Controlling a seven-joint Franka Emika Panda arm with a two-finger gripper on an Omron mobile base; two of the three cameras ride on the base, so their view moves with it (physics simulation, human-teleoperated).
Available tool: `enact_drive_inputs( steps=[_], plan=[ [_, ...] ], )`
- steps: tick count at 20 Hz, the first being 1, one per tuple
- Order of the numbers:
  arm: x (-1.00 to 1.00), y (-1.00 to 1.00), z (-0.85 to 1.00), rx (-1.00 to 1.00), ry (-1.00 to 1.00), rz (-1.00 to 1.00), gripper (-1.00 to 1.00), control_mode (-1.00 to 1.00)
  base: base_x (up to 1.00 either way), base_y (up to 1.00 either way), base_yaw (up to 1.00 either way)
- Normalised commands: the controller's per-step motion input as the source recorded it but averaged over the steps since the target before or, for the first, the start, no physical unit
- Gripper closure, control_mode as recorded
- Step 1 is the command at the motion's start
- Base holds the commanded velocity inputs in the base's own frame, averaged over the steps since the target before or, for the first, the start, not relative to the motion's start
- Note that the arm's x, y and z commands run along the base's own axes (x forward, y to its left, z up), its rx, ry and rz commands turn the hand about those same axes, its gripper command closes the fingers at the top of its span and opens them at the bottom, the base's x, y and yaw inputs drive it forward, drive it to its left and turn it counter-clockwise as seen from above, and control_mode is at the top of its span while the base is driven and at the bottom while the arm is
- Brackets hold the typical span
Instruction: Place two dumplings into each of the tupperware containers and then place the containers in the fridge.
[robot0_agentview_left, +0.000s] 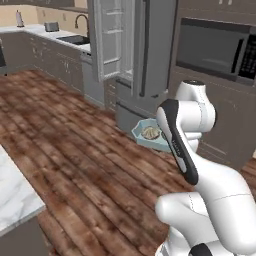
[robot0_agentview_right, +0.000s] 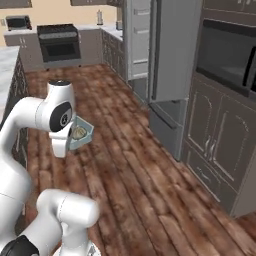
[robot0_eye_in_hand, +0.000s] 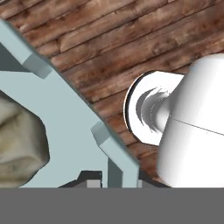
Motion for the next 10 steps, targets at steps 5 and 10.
enact_drive_inputs(
  steps=[5,10],
  plan=[
    [0.0,0.0,0.0,0.0,0.0,0.0,1.0,1.0,1.0,-0.38,0.4],
    [0.0,0.0,0.0,0.0,0.0,0.0,1.0,1.0,1.0,-0.08,0.18]
  ],
)
